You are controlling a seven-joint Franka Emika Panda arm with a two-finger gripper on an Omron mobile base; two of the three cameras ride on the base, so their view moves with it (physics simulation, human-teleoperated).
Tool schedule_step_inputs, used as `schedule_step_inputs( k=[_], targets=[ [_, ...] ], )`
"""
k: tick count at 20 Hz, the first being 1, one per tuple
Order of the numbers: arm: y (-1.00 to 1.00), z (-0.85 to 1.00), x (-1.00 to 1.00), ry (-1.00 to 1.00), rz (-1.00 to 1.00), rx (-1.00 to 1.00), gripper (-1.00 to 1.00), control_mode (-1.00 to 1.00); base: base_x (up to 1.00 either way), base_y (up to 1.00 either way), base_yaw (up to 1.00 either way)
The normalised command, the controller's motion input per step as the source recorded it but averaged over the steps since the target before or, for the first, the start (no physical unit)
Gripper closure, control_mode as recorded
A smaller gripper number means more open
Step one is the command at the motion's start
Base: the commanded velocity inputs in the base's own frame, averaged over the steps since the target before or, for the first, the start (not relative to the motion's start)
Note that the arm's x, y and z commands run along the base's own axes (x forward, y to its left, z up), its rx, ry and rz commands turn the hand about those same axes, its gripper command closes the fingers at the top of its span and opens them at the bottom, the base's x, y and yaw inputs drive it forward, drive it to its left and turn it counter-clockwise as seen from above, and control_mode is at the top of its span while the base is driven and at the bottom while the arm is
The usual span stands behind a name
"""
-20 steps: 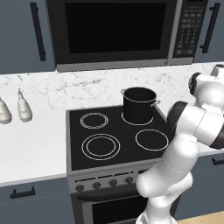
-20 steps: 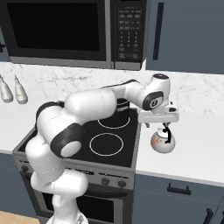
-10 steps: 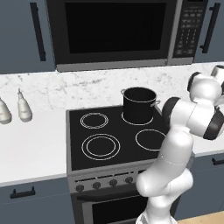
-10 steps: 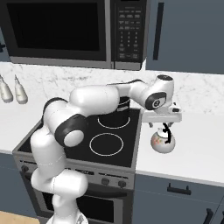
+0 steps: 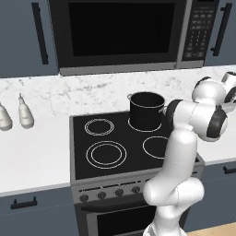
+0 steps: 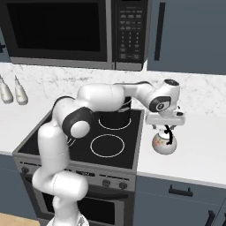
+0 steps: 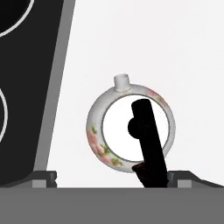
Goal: Pick the kettle from the counter and place it on a stove burner. Then turn the burner on.
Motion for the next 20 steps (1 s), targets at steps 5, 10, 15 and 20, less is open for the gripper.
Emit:
schedule_step_inputs(
  k=[5, 10, 15, 20],
  targets=[
    [-0.26, -0.20, 0.19, 0.00, 0.00, 0.10, -1.00, -1.00, 0.00, 0.00, 0.00],
    [-0.15, -0.11, 0.13, 0.00, 0.00, 0.04, -1.00, -1.00, 0.00, 0.00, 0.00],
    [0.00, -0.16, 0.05, 0.00, 0.00, 0.00, -1.00, -1.00, 0.00, 0.00, 0.00],
    [0.00, -0.23, 0.04, 0.00, 0.00, 0.00, -1.00, -1.00, 0.00, 0.00, 0.00]
  ],
)
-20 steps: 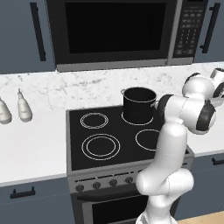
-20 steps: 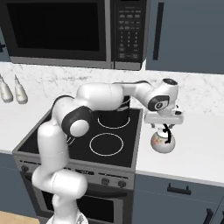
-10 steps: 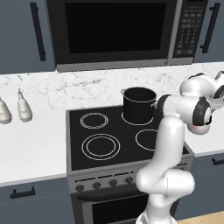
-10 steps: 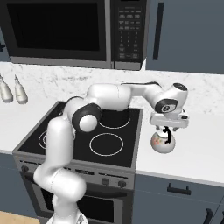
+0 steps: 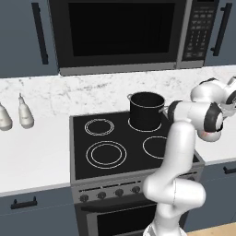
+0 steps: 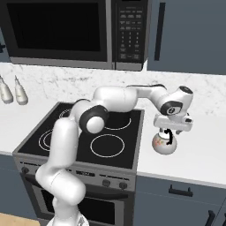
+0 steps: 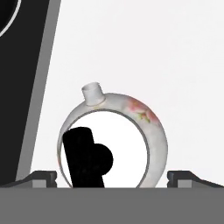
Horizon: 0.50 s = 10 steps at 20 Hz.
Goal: Pick the kettle from the counter and place it on a stove burner. Then turn the burner on.
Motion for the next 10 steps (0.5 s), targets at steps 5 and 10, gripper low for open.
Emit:
schedule_step_inputs(
  k=[5, 10],
  targets=[
    [0.00, 0.00, 0.00, 0.00, 0.00, 0.00, -1.00, -1.00, 0.00, 0.00, 0.00],
    [0.00, 0.00, -0.04, 0.00, 0.00, 0.00, -1.00, -1.00, 0.00, 0.00, 0.00]
  ],
)
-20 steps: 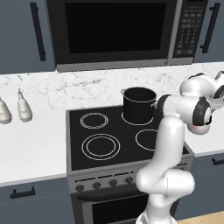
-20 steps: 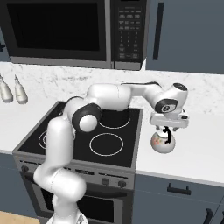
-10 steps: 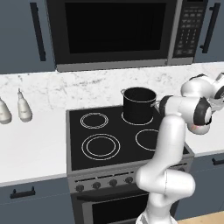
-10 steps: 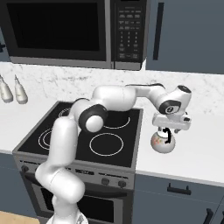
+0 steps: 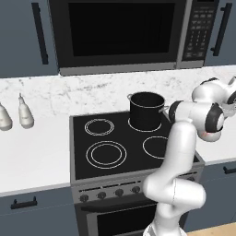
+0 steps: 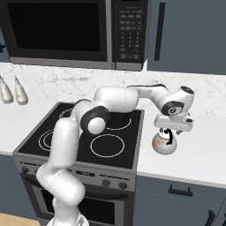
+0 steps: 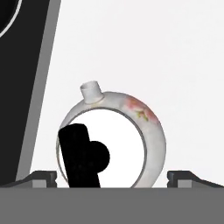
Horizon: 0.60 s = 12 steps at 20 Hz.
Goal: Pick the kettle from the counter and place it on a stove burner. Then turn the burner on.
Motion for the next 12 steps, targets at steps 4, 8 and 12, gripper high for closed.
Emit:
schedule_step_inputs(
  k=[4, 8, 12],
  targets=[
    [0.00, 0.00, -0.17, -0.03, 0.00, 0.00, 1.00, -1.00, 0.00, 0.00, 0.00],
    [0.00, 0.00, -0.22, -0.06, 0.00, 0.00, 1.00, -1.00, 0.00, 0.00, 0.00],
    [0.09, 0.02, -0.47, -0.11, 0.00, -0.01, 1.00, -1.00, 0.00, 0.00, 0.00]
  ],
)
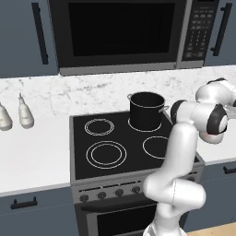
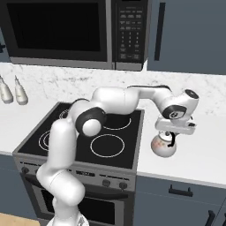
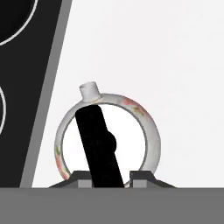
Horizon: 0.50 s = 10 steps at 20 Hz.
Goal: Pick the kettle from the counter and place it on a stove burner. Then turn the burner on.
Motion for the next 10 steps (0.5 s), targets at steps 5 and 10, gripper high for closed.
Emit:
schedule_step_inputs(
  k=[5, 10],
  targets=[
    [0.41, 0.17, -0.61, -0.08, 0.01, -0.04, 1.00, -1.00, 0.00, 0.00, 0.00],
    [0.74, 0.14, -0.53, -0.05, 0.05, -0.07, 1.00, -1.00, 0.00, 0.00, 0.00]
  ],
)
